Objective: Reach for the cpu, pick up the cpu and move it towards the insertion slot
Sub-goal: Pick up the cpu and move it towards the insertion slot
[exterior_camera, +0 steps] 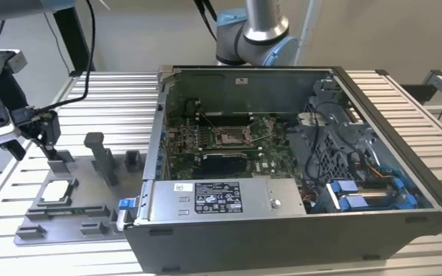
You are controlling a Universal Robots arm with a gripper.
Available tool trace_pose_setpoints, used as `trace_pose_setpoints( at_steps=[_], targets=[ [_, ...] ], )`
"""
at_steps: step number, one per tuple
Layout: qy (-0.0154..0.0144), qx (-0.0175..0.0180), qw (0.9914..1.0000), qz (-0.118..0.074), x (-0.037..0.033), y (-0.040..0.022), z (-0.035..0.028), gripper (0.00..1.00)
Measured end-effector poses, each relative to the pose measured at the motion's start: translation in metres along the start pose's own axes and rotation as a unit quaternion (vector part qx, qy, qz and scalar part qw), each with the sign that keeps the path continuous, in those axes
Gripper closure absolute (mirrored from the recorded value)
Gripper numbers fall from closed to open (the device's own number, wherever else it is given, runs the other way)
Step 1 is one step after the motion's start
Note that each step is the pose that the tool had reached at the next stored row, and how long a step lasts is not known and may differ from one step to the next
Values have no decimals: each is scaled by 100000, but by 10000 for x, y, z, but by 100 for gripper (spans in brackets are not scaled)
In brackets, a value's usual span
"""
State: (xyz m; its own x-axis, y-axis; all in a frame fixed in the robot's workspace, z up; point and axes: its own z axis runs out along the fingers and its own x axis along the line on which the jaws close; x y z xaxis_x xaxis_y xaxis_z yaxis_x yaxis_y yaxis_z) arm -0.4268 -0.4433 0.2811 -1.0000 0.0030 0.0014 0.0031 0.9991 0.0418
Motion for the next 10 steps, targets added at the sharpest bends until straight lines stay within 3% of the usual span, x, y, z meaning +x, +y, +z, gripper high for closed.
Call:
trace_pose_setpoints(
  at_steps=[4,5,10],
  targets=[
    [56,-6,100000,-6,58,-41,71,100],
    [107,-11,100000,5,59,-49,87,0],
    [215,1,100000,21,58,-73,171,0]
  ],
)
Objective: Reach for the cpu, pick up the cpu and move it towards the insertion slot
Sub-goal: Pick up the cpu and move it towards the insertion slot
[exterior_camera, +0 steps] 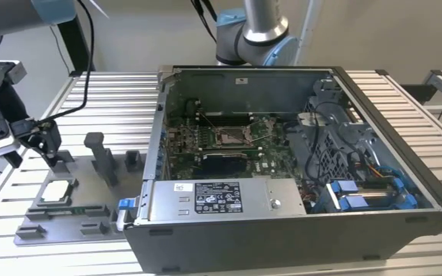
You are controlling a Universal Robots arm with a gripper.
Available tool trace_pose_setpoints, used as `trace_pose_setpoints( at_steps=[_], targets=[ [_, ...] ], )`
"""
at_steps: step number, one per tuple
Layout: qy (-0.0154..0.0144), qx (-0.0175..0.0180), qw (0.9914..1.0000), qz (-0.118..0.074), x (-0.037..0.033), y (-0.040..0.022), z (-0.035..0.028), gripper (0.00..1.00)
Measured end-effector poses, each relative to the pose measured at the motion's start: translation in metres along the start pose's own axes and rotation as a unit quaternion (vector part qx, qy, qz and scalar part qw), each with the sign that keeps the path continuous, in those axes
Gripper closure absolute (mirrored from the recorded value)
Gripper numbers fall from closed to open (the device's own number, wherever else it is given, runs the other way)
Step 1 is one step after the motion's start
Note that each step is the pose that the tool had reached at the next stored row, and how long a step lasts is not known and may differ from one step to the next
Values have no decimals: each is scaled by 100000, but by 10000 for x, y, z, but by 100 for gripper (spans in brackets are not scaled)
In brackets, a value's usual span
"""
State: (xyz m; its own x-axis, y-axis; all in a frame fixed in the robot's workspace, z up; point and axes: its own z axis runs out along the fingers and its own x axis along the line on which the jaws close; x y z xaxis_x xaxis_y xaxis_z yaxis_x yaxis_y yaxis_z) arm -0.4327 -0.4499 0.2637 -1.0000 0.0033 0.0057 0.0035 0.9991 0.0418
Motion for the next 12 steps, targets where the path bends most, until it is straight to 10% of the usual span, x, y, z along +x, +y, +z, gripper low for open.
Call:
trace_pose_setpoints(
  at_steps=[12],
  targets=[
    [3,-21,100000,-5,-64,-31,216,0]
  ],
)
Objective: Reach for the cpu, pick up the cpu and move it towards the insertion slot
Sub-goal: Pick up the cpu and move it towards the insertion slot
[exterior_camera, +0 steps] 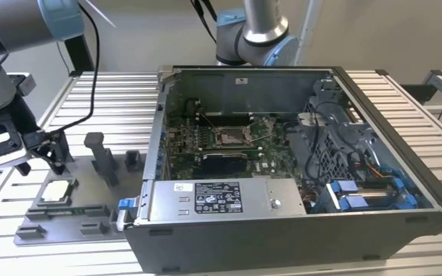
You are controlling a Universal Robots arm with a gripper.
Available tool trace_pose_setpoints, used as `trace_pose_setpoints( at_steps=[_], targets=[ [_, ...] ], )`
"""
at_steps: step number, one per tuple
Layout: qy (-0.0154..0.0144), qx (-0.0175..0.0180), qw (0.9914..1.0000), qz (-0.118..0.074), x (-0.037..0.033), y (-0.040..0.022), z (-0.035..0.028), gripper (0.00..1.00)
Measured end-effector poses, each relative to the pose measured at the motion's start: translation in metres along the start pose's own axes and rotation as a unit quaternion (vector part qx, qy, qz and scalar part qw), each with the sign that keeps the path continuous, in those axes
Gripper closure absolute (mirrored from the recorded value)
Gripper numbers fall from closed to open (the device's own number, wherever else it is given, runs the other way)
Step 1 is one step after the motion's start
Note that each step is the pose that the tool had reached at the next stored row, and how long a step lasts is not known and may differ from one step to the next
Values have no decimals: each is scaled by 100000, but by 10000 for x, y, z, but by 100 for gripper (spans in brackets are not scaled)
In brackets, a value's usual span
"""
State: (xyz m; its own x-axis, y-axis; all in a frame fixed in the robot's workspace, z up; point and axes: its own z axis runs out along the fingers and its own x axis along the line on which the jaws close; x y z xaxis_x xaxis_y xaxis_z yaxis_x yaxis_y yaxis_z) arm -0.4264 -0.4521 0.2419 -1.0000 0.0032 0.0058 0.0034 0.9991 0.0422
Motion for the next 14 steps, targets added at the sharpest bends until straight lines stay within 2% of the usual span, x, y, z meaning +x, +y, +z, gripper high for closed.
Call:
trace_pose_setpoints(
  at_steps=[14],
  targets=[
    [28,-13,100000,-206,-20,-26,254,0]
  ],
)
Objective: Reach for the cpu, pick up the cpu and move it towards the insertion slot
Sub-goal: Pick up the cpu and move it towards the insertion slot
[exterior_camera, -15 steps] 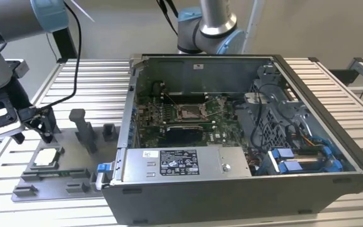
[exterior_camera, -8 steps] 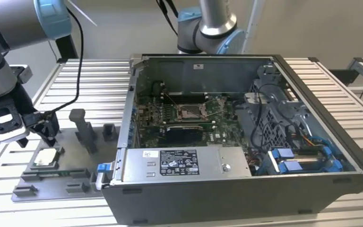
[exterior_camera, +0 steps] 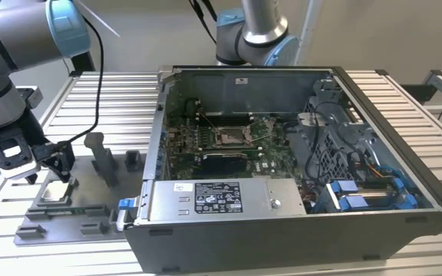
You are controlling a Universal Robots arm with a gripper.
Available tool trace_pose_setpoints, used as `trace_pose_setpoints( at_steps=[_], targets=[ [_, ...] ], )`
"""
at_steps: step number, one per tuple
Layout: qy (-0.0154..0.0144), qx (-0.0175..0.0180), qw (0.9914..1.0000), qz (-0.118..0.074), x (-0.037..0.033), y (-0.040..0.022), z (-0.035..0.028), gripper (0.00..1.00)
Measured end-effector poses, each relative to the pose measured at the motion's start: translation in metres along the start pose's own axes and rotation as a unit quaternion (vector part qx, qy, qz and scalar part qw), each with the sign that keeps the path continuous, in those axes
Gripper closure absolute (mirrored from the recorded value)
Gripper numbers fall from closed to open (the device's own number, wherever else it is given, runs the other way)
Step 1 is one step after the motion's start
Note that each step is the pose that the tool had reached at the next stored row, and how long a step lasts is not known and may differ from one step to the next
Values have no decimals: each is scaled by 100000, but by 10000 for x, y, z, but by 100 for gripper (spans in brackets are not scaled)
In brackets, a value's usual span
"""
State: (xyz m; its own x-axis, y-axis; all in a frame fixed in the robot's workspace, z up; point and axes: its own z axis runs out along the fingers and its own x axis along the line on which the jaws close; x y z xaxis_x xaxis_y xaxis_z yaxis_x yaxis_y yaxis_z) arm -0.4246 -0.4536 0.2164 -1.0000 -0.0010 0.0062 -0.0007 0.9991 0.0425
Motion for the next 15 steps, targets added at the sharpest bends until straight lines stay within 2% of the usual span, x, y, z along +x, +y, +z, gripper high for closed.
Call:
trace_pose_setpoints(
  at_steps=[3,9,15],
  targets=[
    [80,7,99999,-366,-1,-12,54,0],
    [121,-5,99998,-577,-3,-75,161,0],
    [128,-1,99998,-609,-4,-83,247,0]
  ],
)
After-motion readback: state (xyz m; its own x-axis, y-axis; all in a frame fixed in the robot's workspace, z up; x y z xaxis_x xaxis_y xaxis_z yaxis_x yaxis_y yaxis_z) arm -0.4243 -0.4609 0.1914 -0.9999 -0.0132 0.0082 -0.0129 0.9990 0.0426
